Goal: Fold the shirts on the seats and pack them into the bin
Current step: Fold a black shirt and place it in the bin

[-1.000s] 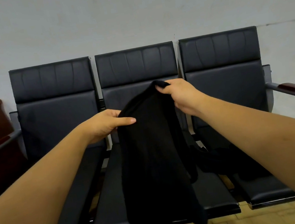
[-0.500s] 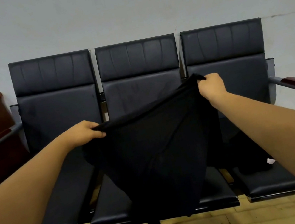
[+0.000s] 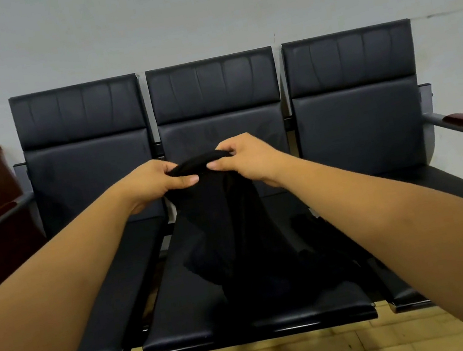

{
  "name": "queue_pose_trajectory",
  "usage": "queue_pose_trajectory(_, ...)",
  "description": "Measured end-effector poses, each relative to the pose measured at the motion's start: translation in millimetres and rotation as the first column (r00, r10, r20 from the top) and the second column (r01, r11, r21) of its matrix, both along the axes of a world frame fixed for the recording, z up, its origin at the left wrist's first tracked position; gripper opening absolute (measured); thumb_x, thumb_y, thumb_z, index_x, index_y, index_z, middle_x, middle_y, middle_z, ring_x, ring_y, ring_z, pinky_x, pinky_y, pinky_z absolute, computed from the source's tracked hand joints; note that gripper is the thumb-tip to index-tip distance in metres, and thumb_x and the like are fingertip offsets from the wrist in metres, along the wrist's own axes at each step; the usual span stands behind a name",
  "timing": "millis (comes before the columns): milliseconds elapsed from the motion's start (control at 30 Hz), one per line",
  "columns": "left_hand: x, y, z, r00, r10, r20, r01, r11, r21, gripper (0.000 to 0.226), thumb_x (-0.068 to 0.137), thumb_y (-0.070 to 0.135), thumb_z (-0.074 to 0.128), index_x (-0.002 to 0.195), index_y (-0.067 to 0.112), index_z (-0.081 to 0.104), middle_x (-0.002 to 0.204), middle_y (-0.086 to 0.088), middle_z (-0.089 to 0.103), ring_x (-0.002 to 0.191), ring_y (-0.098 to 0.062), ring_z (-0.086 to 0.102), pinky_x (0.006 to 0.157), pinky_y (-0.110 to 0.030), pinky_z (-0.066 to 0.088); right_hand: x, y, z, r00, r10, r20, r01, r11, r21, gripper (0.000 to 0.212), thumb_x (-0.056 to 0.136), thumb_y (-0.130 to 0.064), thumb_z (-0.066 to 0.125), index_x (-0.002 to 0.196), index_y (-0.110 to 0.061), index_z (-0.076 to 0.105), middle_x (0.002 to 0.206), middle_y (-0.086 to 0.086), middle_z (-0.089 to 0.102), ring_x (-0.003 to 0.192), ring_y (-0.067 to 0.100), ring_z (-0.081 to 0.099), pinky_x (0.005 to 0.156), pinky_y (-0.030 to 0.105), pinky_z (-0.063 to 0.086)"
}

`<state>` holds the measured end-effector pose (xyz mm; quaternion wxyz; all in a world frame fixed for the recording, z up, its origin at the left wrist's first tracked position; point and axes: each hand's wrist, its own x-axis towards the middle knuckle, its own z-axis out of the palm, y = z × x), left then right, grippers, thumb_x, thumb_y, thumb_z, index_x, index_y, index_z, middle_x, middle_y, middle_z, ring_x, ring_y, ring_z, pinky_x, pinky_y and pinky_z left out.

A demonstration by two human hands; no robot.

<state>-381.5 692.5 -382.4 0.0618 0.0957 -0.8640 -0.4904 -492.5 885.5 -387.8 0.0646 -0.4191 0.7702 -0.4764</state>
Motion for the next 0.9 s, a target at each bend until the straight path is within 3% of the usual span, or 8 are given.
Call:
queue_pose_trajectory(133,2,-2,-17,0.983,0.037,-0.18,0.06,0.864,0.501,0.035,0.09,0.014,0.065,0.124,0.009,0.065,0.118,-0.009,0.073,0.113,-0.023,0.069,0.09,-0.037,0.058,-6,17,-7,0.992,-0.079,0.095,0.077,0.997,0.023,0.018,0.093,-0.022,0.071,0.098,-0.005,0.072,0.091,0.007,0.073,0.084,0.016,0.068,0.077,0.028,0.051)
queue_pose_trajectory(200,-3,6,-15,0.975,0.029,-0.221,0.078,0.883,0.462,0.024,0.096,0.016,0.061,0.119,0.011,0.067,0.116,-0.01,0.073,0.11,-0.024,0.07,0.087,-0.037,0.059,-4,21,-8,0.99,-0.01,0.14,-0.008,0.992,0.122,0.02,0.089,-0.022,0.076,0.102,-0.007,0.073,0.095,0.004,0.076,0.088,0.017,0.073,0.08,0.029,0.055)
queue_pose_trajectory(367,-11,28,-1,0.977,-0.038,-0.211,0.083,0.975,0.206,0.027,0.103,0.025,0.055,0.118,0.007,0.067,0.118,-0.018,0.071,0.107,-0.028,0.07,0.097,-0.043,0.055,14,7,1,0.923,0.173,0.344,-0.178,0.984,-0.016,0.033,0.087,-0.02,0.078,0.115,-0.006,0.071,0.107,0.011,0.076,0.102,0.024,0.073,0.093,0.035,0.058)
queue_pose_trajectory(500,-4,26,-10,0.988,-0.04,-0.152,0.083,0.953,0.291,0.037,0.09,0.03,0.068,0.113,0.001,0.065,0.115,-0.018,0.072,0.108,-0.033,0.069,0.102,-0.047,0.052,8,0,14,0.864,0.172,0.474,-0.043,0.962,-0.27,0.012,0.096,-0.014,0.065,0.102,-0.006,0.071,0.099,0.013,0.075,0.09,0.025,0.073,0.086,0.037,0.058)
queue_pose_trajectory(600,9,22,-35,0.971,-0.191,0.146,0.162,0.968,0.193,0.021,0.088,0.015,0.071,0.106,0.005,0.074,0.11,-0.015,0.075,0.1,-0.027,0.073,0.089,-0.033,0.058,-3,7,26,0.77,0.181,0.612,0.17,0.866,-0.47,0.009,0.099,-0.012,0.06,0.093,-0.01,0.065,0.096,0.01,0.072,0.087,0.023,0.069,0.088,0.039,0.056)
queue_pose_trajectory(667,13,18,-54,0.966,-0.15,0.212,0.112,0.977,0.182,0.019,0.095,0.015,0.065,0.11,0.005,0.073,0.113,-0.014,0.075,0.105,-0.027,0.072,0.094,-0.034,0.056,-11,14,30,0.785,0.111,0.609,0.263,0.831,-0.49,0.01,0.099,-0.013,0.06,0.091,-0.011,0.064,0.091,0.007,0.071,0.085,0.021,0.068,0.089,0.039,0.055)
queue_pose_trajectory(800,14,-6,-73,0.998,0.056,-0.011,-0.045,0.892,0.449,0.03,0.104,0.02,0.053,0.131,0.014,0.064,0.126,-0.005,0.071,0.12,-0.024,0.066,0.107,-0.04,0.047,-28,34,18,0.824,-0.039,0.566,0.328,0.846,-0.42,0.008,0.097,-0.008,0.057,0.094,-0.007,0.064,0.088,0.01,0.067,0.085,0.025,0.066,0.081,0.038,0.056)
queue_pose_trajectory(900,14,-20,-63,0.989,0.133,-0.069,-0.096,0.916,0.389,0.028,0.103,0.027,0.055,0.126,0.019,0.068,0.121,-0.006,0.073,0.116,-0.024,0.068,0.1,-0.038,0.051,-41,46,5,0.838,-0.109,0.535,0.326,0.885,-0.331,0.015,0.09,0.004,0.06,0.1,-0.008,0.058,0.101,0.018,0.064,0.101,0.036,0.067,0.091,0.045,0.057)
